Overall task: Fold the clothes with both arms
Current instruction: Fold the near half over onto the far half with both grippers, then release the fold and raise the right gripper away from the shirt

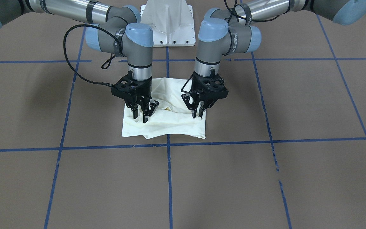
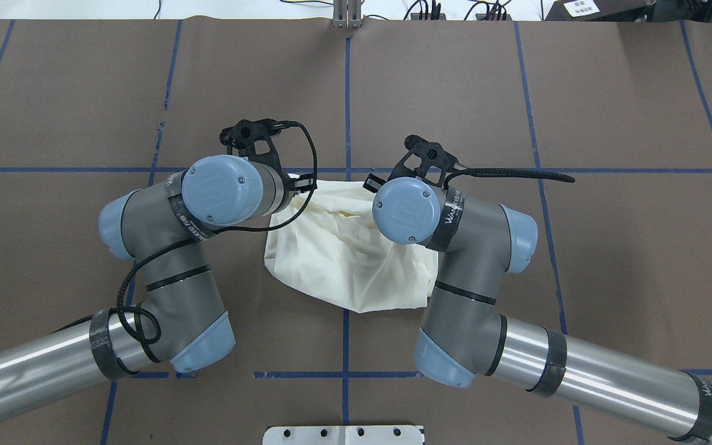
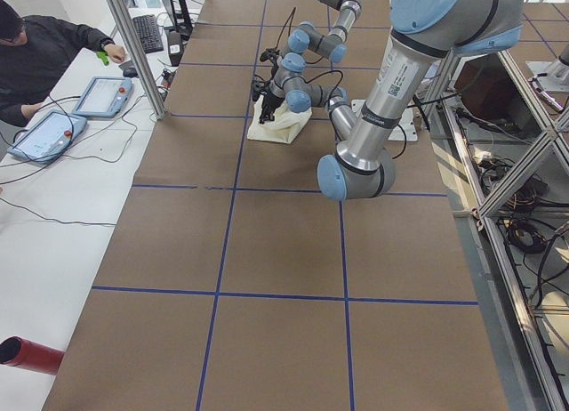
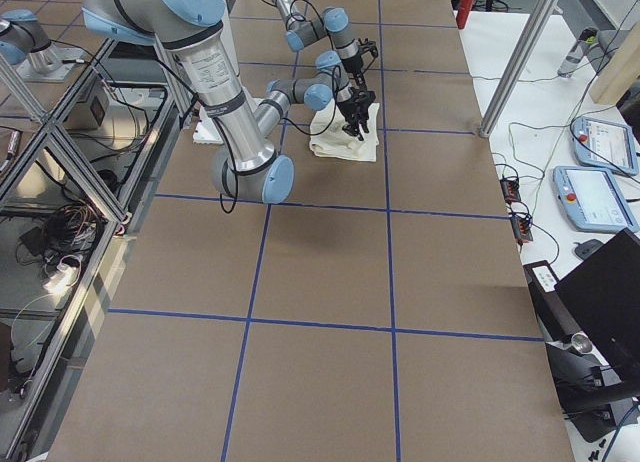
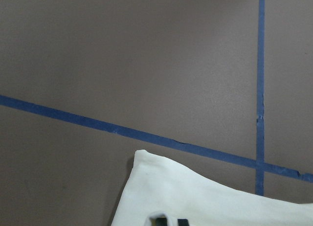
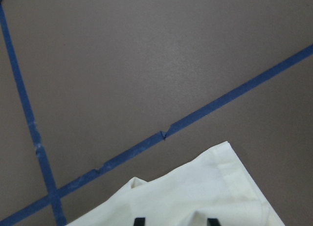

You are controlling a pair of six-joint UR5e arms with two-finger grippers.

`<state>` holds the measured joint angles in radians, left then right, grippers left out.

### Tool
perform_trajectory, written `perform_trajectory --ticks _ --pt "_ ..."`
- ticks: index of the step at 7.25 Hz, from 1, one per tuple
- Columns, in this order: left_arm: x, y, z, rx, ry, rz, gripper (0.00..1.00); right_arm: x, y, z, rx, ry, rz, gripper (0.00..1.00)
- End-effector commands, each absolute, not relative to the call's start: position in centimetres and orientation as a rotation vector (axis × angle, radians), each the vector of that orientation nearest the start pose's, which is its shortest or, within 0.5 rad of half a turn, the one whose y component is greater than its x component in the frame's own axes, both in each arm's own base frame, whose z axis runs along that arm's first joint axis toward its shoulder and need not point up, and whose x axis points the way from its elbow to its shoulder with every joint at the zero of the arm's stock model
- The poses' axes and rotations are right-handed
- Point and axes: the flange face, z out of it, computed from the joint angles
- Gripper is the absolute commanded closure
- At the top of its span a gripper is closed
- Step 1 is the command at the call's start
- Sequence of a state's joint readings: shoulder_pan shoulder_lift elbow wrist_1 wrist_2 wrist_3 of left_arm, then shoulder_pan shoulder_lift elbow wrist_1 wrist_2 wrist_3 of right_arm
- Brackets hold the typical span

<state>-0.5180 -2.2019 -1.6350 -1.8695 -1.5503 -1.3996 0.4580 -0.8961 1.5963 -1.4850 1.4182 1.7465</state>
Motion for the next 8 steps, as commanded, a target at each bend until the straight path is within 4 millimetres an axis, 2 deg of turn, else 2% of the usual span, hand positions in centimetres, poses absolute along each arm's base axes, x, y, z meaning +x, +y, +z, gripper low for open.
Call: perform_trajectory --ticks 1,2,3,4,5,6,7,8 --pt "49.2 -47.4 22.7 0.363 0.959 -0.179 0.0 -55.6 -43.9 21.6 0.266 -0.806 0.481 0.0" --pt "47.2 -47.5 23.5 0.382 0.959 -0.142 0.0 -56.5 -42.3 20.9 0.288 -0.81 0.392 0.0" --pt "47.1 -47.5 23.6 0.383 0.959 -0.143 0.0 -58.0 -40.1 21.6 0.308 -0.79 0.289 0.0" --pt "47.1 -47.5 23.6 0.384 0.96 -0.143 0.0 -58.8 -38.9 21.8 0.335 -0.773 0.2 0.0" --pt "47.0 -47.6 23.7 0.383 0.959 -0.146 0.0 -60.5 -36.7 22.1 0.334 -0.764 0.161 0.0" --pt "46.9 -47.6 23.7 0.382 0.959 -0.147 0.0 -61.1 -36.6 22.3 0.364 -0.741 0.138 0.0" --pt "47.0 -47.6 23.8 0.381 0.958 -0.149 0.0 -61.7 -37.2 23.4 0.385 -0.701 0.122 0.0" --pt "47.0 -47.5 23.8 0.38 0.96 -0.149 0.0 -61.5 -39.0 24.5 0.423 -0.656 0.127 0.0"
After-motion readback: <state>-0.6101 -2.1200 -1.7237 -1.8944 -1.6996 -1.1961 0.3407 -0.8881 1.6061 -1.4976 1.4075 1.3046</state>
